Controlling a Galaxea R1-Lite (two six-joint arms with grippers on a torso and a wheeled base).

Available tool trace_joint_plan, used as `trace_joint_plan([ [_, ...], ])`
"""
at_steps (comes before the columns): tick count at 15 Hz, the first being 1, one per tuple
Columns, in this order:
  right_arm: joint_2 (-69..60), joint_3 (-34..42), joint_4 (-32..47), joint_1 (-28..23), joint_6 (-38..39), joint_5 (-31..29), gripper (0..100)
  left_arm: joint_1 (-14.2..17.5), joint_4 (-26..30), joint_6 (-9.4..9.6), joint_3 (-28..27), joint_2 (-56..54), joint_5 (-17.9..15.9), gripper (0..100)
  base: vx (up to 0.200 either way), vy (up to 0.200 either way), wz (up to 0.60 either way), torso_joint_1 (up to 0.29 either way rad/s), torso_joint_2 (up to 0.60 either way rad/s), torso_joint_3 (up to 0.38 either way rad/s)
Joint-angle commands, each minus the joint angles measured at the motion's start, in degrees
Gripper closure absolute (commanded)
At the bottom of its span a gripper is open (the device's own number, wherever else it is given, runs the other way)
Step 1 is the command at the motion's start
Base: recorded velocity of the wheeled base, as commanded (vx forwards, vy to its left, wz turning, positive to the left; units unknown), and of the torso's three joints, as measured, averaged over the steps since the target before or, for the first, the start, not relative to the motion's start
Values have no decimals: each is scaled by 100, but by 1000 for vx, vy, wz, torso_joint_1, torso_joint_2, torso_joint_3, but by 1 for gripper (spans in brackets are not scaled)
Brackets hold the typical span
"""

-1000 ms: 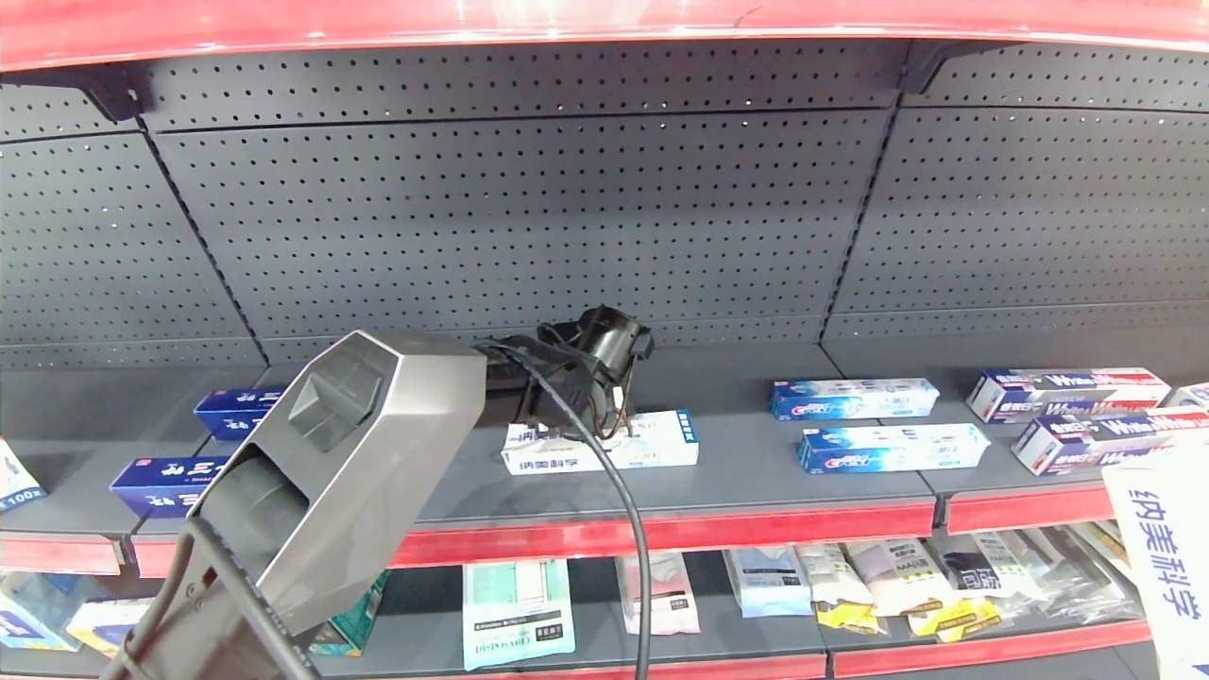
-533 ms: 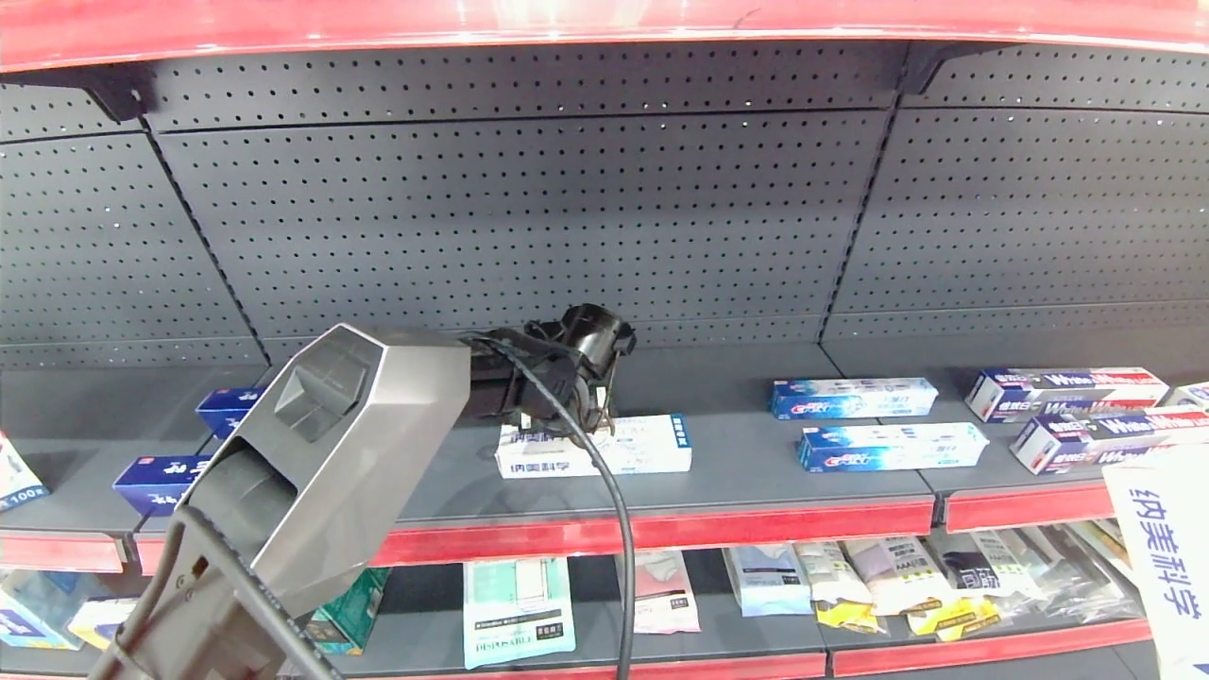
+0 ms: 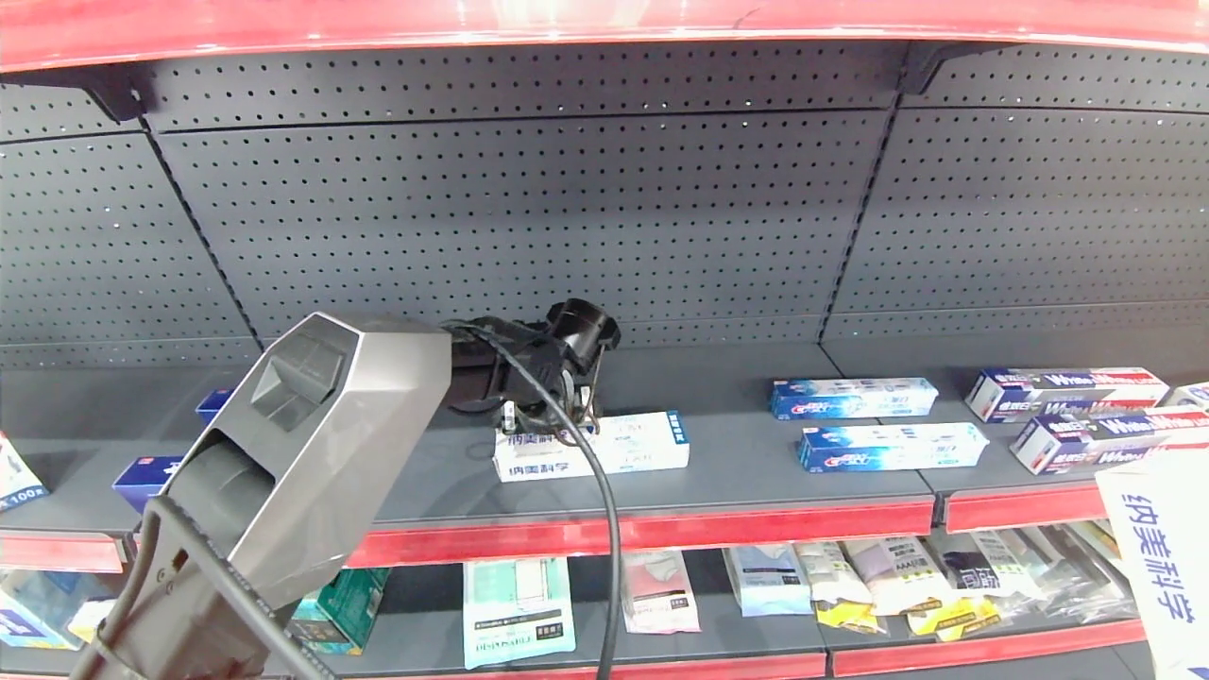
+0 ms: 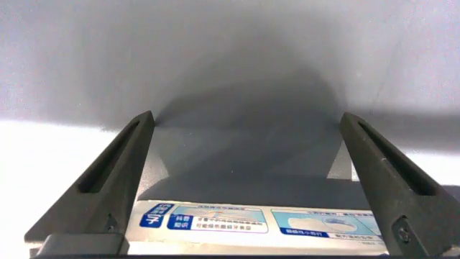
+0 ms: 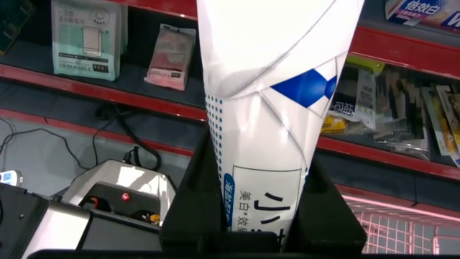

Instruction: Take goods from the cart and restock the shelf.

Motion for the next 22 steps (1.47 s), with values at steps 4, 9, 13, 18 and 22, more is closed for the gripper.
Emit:
trace_joint_plan([
  [4, 45, 16, -2, 3, -30, 10, 100, 79, 67, 96, 5, -88, -27, 0, 0, 0, 0, 0, 0, 0],
  [9, 54, 51, -2, 3, -65, 10, 100, 131, 691, 105, 5, -247, -89, 0, 0, 0, 0, 0, 0, 0],
  [13, 45, 51, -2, 3, -65, 10, 100, 123, 910, 87, 5, -308, -106, 0, 0, 0, 0, 0, 0, 0],
  [18, 36, 86, -2, 3, -74, 10, 100, 123, 1235, 61, 5, -414, -176, 0, 0, 0, 0, 0, 0, 0],
  [22, 45, 95, -2, 3, -74, 10, 100, 114, 1341, 52, 5, -510, -256, 0, 0, 0, 0, 0, 0, 0],
])
